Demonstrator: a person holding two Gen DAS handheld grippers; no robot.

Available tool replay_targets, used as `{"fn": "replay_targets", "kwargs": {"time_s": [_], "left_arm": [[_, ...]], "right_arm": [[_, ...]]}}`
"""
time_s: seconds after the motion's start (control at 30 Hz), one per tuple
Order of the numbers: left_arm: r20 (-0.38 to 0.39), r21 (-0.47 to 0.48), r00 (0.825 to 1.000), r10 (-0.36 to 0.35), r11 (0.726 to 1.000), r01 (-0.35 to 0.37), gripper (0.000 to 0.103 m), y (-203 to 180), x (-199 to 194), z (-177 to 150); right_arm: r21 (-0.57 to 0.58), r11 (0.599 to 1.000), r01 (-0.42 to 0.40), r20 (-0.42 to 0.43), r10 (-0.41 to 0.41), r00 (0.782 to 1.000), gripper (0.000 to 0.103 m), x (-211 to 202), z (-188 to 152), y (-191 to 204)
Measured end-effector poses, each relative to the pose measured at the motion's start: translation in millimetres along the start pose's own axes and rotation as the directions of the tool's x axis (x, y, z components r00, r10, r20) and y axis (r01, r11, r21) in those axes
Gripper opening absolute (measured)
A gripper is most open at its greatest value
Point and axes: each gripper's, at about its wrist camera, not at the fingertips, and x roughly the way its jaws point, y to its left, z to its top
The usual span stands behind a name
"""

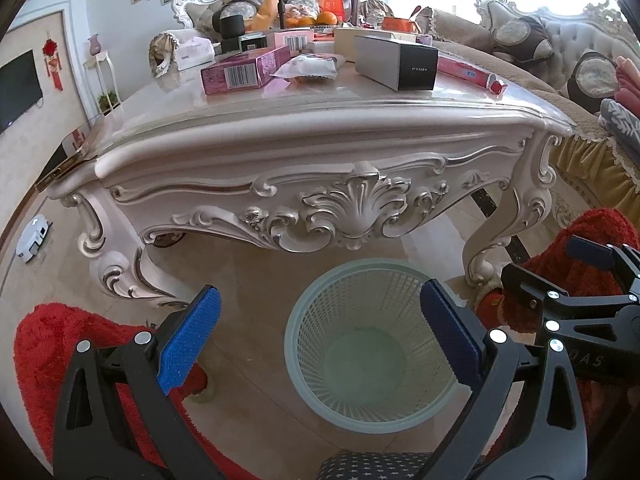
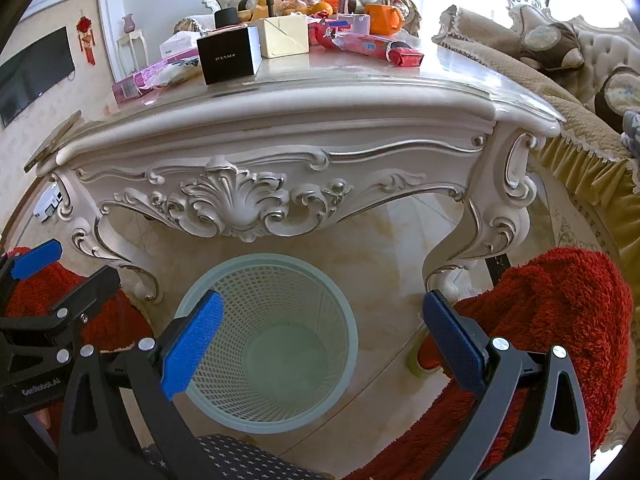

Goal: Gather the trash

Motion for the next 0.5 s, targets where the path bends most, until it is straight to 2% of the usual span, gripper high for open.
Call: {"fn": "replay_targets", "kwargs": {"time_s": [0.5], "left_arm": [[-0.002,-0.010,1.000,0.003,1.000,-0.003,0.097,2.8,-0.6,-1.7]], "right_arm": [[-0.007,1.000,0.006,0.007,-0.006,1.000,0.096,-2.2,-0.6,1.4]]}}
